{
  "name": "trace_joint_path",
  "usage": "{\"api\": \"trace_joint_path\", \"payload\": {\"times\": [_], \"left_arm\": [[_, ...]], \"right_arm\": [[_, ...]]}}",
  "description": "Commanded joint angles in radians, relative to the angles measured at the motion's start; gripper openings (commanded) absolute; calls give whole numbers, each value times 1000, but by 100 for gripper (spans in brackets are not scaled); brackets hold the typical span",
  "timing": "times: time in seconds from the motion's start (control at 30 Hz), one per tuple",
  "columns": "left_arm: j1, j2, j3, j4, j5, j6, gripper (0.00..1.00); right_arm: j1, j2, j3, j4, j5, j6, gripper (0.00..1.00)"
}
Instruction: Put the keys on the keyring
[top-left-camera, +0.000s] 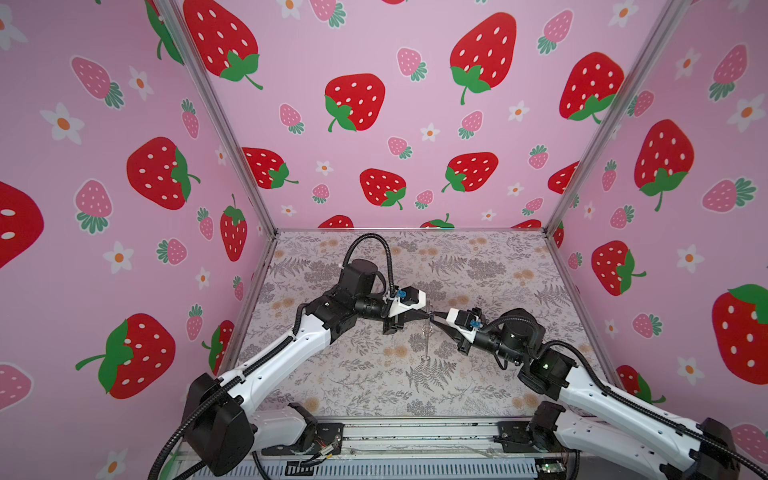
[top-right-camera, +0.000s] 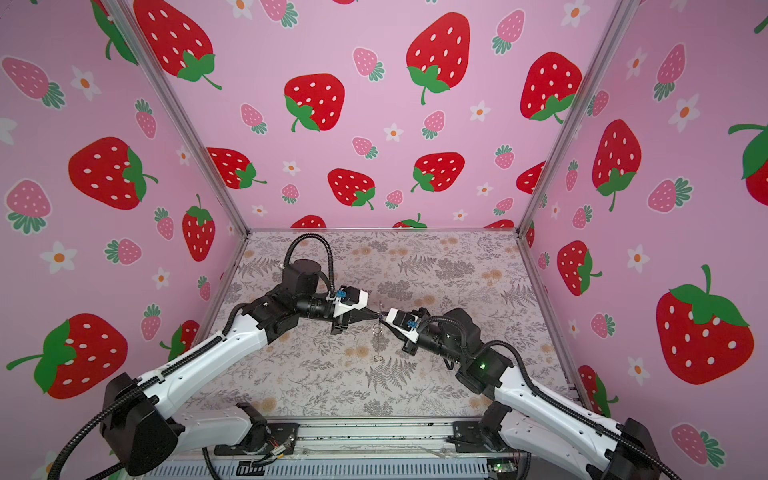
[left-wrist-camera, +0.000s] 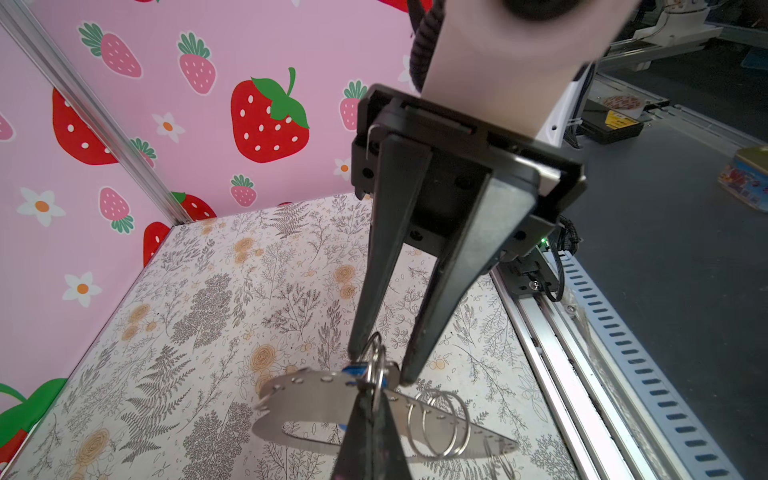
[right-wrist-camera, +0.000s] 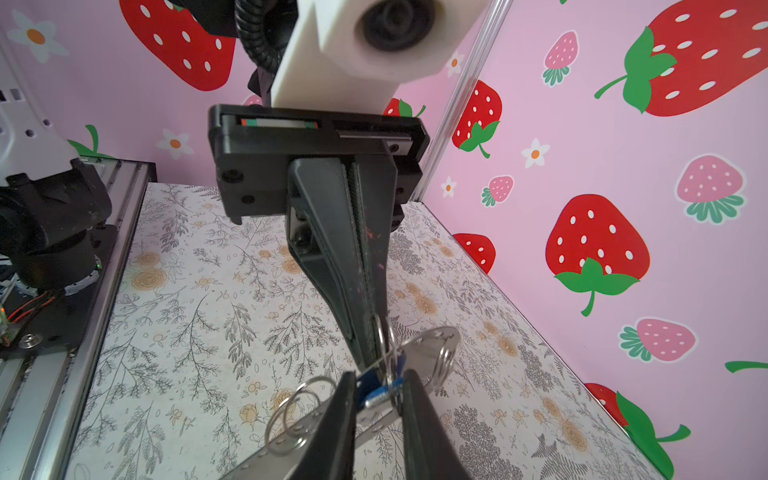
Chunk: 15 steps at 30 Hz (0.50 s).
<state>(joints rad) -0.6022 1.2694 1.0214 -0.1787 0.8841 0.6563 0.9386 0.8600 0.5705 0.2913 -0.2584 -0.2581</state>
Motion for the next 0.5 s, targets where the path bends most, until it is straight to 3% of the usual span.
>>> {"api": "trace_joint_path", "payload": {"times": [0.0, 0.37, 0.47], "left_arm": [[4, -18, -2, -3, 45, 23, 0], [2, -10, 9, -22, 50, 36, 0], [2, -10, 12, -25, 48, 40, 0]], "right_arm": [[5, 1, 26, 33, 3, -1, 20], [5, 3, 26, 47, -11, -21, 17], [5, 2, 25, 45, -19, -29, 11]]}}
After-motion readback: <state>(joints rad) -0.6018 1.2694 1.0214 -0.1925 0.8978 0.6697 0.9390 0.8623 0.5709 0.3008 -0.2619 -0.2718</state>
